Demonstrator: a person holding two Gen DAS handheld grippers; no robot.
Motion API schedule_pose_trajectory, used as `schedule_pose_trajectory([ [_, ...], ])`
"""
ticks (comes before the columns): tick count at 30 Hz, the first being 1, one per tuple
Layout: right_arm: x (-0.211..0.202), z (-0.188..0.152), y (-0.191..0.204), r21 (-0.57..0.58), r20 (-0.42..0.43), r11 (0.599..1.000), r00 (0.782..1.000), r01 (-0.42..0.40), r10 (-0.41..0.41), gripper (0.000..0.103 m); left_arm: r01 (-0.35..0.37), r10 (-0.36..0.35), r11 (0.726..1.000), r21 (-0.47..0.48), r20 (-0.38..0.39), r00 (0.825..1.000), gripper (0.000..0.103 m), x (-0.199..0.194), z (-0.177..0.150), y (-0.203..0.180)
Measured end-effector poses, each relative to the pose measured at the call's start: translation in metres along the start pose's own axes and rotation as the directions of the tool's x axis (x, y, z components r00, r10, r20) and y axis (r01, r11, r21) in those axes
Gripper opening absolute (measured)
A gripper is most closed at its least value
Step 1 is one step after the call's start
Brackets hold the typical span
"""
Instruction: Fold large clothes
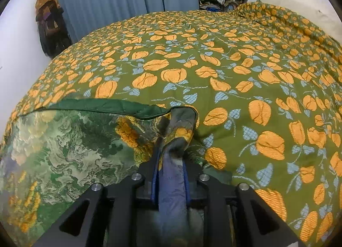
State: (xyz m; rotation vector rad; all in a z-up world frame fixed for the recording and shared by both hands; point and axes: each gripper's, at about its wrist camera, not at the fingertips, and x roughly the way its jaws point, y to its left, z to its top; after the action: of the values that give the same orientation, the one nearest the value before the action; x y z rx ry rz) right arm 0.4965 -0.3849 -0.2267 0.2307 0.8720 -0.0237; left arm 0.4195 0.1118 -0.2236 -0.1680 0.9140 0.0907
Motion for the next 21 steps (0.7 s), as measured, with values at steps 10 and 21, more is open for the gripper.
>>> schedule_pose_trajectory([
  [10,-0.102,-0.015,-0.007,0.003,0.152,0.997,0.985,0.079,-0.079,0.072,0.07,-0.074,0.996,0.048,0.08,0.994,0.1,-0.118,-0.052,0.003],
  [21,-0.183,-0.106,0.031,-0.089,0.244,0.988,0.964,0.125,-0.1,0.081,0.049,-0.05,0.995,0.091,0.01,0.999,0.101,-0.121,-0.13,-0.024],
])
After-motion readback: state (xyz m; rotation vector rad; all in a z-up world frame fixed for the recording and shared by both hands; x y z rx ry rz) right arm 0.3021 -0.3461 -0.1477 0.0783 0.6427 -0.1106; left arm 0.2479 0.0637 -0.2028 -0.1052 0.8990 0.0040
